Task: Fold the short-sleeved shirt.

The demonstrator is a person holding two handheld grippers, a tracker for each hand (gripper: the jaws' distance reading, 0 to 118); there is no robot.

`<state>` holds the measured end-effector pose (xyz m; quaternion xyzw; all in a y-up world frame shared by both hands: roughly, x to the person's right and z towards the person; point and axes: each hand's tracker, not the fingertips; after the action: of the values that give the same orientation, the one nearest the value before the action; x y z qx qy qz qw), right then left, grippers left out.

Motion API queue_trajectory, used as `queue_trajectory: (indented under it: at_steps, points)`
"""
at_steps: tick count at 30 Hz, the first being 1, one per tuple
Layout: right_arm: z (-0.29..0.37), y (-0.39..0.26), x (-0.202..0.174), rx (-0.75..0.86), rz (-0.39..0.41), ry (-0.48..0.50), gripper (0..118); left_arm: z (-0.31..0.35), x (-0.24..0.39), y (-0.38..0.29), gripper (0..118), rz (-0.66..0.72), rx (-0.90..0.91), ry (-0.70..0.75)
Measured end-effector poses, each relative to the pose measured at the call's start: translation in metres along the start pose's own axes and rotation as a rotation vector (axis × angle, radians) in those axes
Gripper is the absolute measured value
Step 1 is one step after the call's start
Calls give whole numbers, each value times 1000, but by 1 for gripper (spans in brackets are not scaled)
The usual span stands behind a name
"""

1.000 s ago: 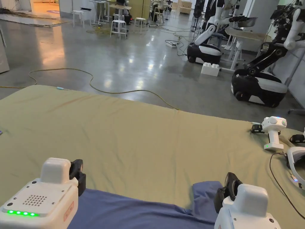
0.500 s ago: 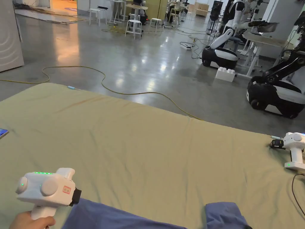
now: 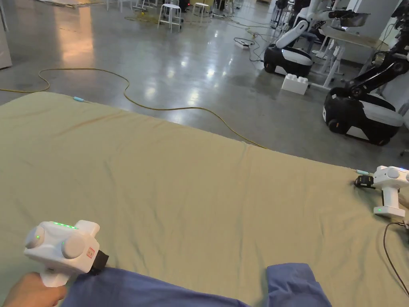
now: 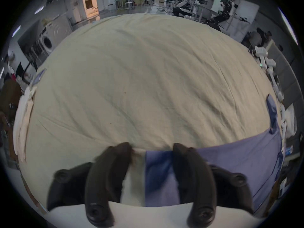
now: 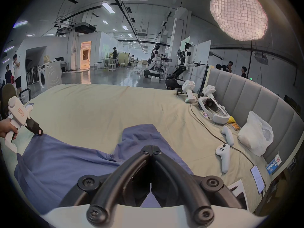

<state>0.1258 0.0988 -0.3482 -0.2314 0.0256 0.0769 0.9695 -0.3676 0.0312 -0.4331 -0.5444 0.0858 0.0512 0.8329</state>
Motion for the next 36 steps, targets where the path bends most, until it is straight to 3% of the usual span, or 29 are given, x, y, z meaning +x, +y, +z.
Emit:
queue_trajectory:
  at_steps: [2, 4, 7, 8, 10, 11, 12, 15, 24, 26, 27, 30, 36]
  points:
    - [-9, 0, 6, -22, -6, -6, 0, 10, 9, -6, 29, -56, 13, -4]
    - [-22, 1, 16, -59, -19, -31, 0, 13, 13, -10, 8, -53, 4, -46]
    - [-47, 11, 37, -144, -46, -29, 2, 23, 9, -18, 6, -50, 36, -43]
    - [-56, 15, 45, -167, -47, -25, 10, 28, 9, -21, 6, -44, 59, -43]
    - [-84, 21, 62, -263, -38, 28, 51, 32, 2, -22, 6, -15, 87, -62]
    - [-100, 18, 76, -278, -41, 41, 63, 35, 0, -24, 6, -11, 105, -69]
    - [-115, 18, 84, -310, -26, 53, 67, 41, 0, -27, 6, -10, 118, -66]
    - [-145, 29, 90, -453, 42, 68, 67, 51, -3, -34, 6, -4, 157, -63]
    - [-226, 3, 104, -700, 9, 144, 67, 70, -5, -50, 6, 22, 212, -74]
    - [-222, 5, 104, -672, -20, 133, 64, 71, -4, -53, 6, 35, 211, -73]
    - [-221, 5, 102, -674, -19, 128, 56, 71, -4, -54, 6, 38, 211, -74]
    - [-216, 2, 97, -655, -24, 136, 6, 70, -1, -57, 6, 38, 204, -63]
    - [-195, 6, 95, -615, -21, 152, 0, 77, 5, -66, 6, 42, 215, -54]
